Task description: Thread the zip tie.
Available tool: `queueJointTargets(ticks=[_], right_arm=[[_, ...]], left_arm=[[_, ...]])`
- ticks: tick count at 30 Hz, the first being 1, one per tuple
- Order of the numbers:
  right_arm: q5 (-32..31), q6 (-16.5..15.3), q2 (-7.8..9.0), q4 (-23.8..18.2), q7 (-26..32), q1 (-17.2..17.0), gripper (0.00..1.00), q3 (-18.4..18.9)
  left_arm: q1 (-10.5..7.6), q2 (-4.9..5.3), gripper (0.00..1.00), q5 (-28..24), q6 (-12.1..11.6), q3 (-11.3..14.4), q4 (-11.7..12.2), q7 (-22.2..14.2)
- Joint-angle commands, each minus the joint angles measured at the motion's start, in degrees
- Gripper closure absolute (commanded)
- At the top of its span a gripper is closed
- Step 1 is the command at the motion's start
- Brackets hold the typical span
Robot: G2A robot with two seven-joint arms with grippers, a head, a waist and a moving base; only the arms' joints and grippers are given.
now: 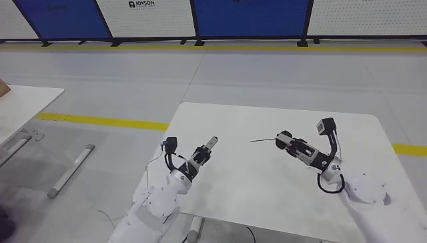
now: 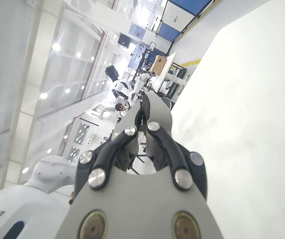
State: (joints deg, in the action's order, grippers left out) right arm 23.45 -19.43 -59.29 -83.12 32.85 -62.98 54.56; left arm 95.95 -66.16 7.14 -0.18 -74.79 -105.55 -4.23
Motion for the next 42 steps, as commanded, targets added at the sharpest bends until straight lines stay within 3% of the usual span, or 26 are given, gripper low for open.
queueJointTargets(ticks=[1,4,6,9,19,24,28,30,40,42], right_arm=[[-2.31,0.05,-0.36,-0.83,-2.56,-0.64,1.0,-0.84],[-6.27,1.88,-1.16,-0.94,-6.28,-0.51,1.0,-2.79],[-6.15,2.19,-1.7,-0.45,-5.57,-0.35,1.0,-4.24],[-7.78,2.92,-2.59,1.13,-6.11,0.55,1.0,-6.14],[-7.7,3.01,-2.67,1.29,-5.96,0.63,1.0,-6.25],[-9.47,1.37,-3.09,-0.18,-9.08,-0.49,1.0,-6.04],[-7.89,0.57,-4.7,2.55,-11.5,0.18,1.0,-8.46],[-5.01,0.3,-5.58,3.3,-11.11,0.29,1.0,-9.87],[-4.67,0.27,-5.68,3.55,-10.88,0.45,1.0,-9.96],[-5.07,0.56,-5.72,3.29,-11.44,0.2,1.0,-9.83]], left_arm=[[-0.66,-0.16,0.0,3.04,-0.36,2.24,0.46,-0.24],[-2.64,-0.45,0.0,5.77,-1.79,5.82,1.91,-2.22],[-3.93,-0.67,0.0,7.68,-2.88,8.11,3.01,-3.08],[-5.77,-1.34,0.0,6.6,-3.57,10.38,4.4,-0.32],[-5.78,-1.35,0.0,6.57,-3.69,10.43,4.39,-0.34],[-6.53,-1.53,0.0,-0.87,-3.48,9.91,5.47,-3.65],[-9.25,-2.13,0.0,-17.08,-1.34,7.91,7.76,-6.92],[-10.79,-2.28,0.0,-21.83,0.2,7.29,9.39,-8.91],[-11.26,-2.27,0.0,-22.2,0.63,7.21,9.76,-9.69],[-11.4,-2.41,0.0,-24.49,0.7,7.39,9.58,-10.07]])
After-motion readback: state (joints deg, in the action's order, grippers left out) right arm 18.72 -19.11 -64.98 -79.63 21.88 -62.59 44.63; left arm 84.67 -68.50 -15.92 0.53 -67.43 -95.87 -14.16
